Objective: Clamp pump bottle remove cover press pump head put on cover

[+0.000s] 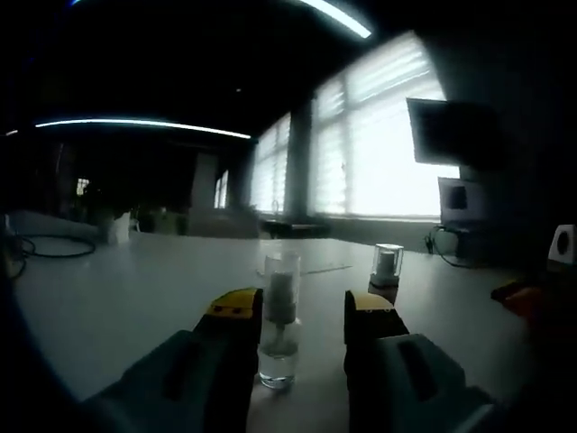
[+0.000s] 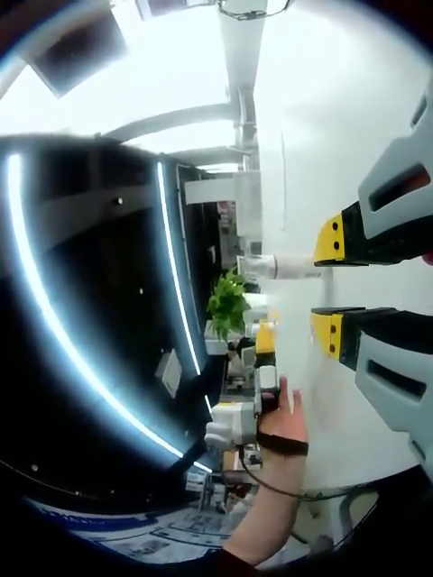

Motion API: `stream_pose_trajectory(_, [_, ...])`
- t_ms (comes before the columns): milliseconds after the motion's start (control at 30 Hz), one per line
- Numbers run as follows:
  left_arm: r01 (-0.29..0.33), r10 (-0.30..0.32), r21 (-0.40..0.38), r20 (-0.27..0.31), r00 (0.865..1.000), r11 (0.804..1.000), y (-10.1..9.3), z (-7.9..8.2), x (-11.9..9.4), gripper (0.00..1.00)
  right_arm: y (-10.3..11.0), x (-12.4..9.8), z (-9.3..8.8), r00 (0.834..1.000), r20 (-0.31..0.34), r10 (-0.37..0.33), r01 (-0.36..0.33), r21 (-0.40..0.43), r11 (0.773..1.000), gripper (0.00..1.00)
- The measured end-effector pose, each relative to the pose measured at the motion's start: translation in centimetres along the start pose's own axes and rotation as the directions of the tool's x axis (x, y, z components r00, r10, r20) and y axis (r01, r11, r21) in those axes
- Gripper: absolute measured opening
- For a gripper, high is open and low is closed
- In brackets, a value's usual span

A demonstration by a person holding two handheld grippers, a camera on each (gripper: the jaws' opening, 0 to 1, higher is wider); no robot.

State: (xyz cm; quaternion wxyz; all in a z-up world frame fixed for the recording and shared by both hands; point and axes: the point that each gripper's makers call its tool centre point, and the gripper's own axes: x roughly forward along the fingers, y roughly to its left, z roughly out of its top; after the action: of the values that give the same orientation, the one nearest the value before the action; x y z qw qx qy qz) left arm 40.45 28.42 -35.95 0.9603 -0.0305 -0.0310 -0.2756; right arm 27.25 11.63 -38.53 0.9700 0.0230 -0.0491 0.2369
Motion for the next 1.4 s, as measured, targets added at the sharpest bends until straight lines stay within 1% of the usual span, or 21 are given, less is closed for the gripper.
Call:
stream_pose_trajectory(167, [-0.011,0.011,0.029,0.005,1.0,1.0,0.3,0.6,-0.6,0.27,0.0,0.0,0.1,1.0,0.002,0.002,-0.002,0.001,1.0,0.13])
stream_pose_trajectory(233, [-0.01,0.009,0.028,0.012,1.0,1.0,0.7,0.8,-0.9,0.27,0.0,0.0,0.1,1.0,0.002,0.002,-0.002,-0.001,1.0,0.13])
stream_pose_trajectory(300, [-0.005,0.005,0.015,0.024,1.0,1.0,0.3,1.2,-1.4,0.28,0.0,0.0,0.1,1.0,0.001,0.001,-0.001,-0.002,1.0,0.13])
stream_pose_trajectory(367, [-0.001,0.001,0.029,0.027,1.0,1.0,0.5,1.2,-1.7,0.28,0.0,0.0,0.0,1.0,0.001,0.001,-0.001,-0.005,1.0,0.13])
stream_pose_trajectory(400, [-0.01,0.008,0.038,0.028,1.0,0.999,0.7,1.5,-2.4,0.28,0.1,0.0,0.0,1.0,0.0,0.002,-0.002,-0.006,1.0,0.13])
stream_pose_trajectory(433, [-0.003,0.001,0.04,0.03,1.0,0.999,0.6,1.6,-2.8,0.28,0.0,0.0,0.0,1.0,0.0,0.002,-0.002,-0.005,1.0,0.13])
stream_pose_trajectory(500, [0.013,-0.014,0.036,0.026,1.0,0.999,0.5,1.3,-2.5,0.28,0.0,0.0,0.0,1.0,0.0,0.002,-0.002,-0.005,1.0,0.13])
stream_pose_trajectory(567, [0.027,-0.028,0.031,0.025,0.999,0.999,-0.1,1.5,-3.0,0.27,0.0,0.0,0.0,1.0,0.001,0.001,-0.001,-0.004,1.0,0.13])
stream_pose_trajectory(600, [0.04,-0.04,0.024,0.012,0.999,0.999,-0.6,1.5,-3.3,0.27,0.0,0.1,0.0,1.0,0.0,0.001,-0.001,-0.005,1.0,0.13])
stream_pose_trajectory(633, [0.044,-0.045,0.022,0.013,0.999,0.999,-0.8,1.6,-3.5,0.26,0.0,0.0,0.0,1.0,0.0,0.002,-0.002,-0.006,1.0,0.13])
stream_pose_trajectory(667, [0.061,-0.062,0.011,0.015,0.998,0.998,-1.2,1.7,-3.6,0.26,0.0,0.0,0.0,1.0,0.0,0.002,-0.002,-0.006,1.0,0.13])
stream_pose_trajectory(700, [0.078,-0.078,0.018,0.005,0.997,0.997,-1.5,1.7,-3.8,0.27,0.0,0.0,0.0,1.0,-0.001,0.002,-0.002,-0.006,1.0,0.13])
stream_pose_trajectory(800, [0.097,-0.097,0.021,0.003,0.995,0.995,-2.4,1.9,-4.5,0.28,0.0,0.0,0.0,1.0,-0.002,0.002,-0.002,-0.006,1.0,0.13])
stream_pose_trajectory(900, [0.119,-0.119,0.01,0.027,0.993,0.993,-2.8,2.3,-5.2,0.3,0.0,0.0,0.0,1.0,-0.002,0.002,-0.002,-0.007,1.0,0.13])
stream_pose_trajectory(1033, [0.13,-0.13,0.004,0.041,0.991,0.992,-3.1,2.0,-6.1,0.3,0.1,0.0,0.0,1.0,-0.003,0.004,-0.004,-0.008,1.0,0.13])
stream_pose_trajectory(1100, [0.129,-0.129,0.002,0.036,0.991,0.992,-3.5,1.7,-6.7,0.3,0.1,0.0,0.0,1.0,-0.003,0.007,-0.007,-0.007,1.0,0.13])
stream_pose_trajectory(1133, [0.129,-0.128,-0.002,0.035,0.991,0.992,-2.9,1.5,-6.7,0.3,0.2,0.0,0.0,1.0,-0.003,0.009,-0.009,-0.006,1.0,0.13])
stream_pose_trajectory(1167, [0.132,-0.131,-0.013,0.031,0.991,0.991,-2.8,1.3,-6.8,0.32,0.2,0.0,0.0,1.0,-0.003,0.009,-0.009,-0.005,1.0,0.13])
stream_pose_trajectory(1200, [0.135,-0.134,-0.02,0.027,0.991,0.991,-2.9,1.2,-7.0,0.35,0.2,0.0,0.0,1.0,-0.004,0.01,-0.01,-0.006,1.0,0.13])
stream_pose_trajectory(1267, [0.148,-0.148,-0.031,0.028,0.989,0.988,-3.6,0.9,-7.7,0.39,0.2,0.0,0.0,1.0,-0.005,0.012,-0.012,-0.007,1.0,0.13])
stream_pose_trajectory(1400, [0.154,-0.152,-0.054,0.037,0.988,0.987,-3.6,0.5,-8.4,0.37,0.3,0.1,-0.1,1.0,-0.007,0.016,-0.016,-0.013,1.0,0.13])
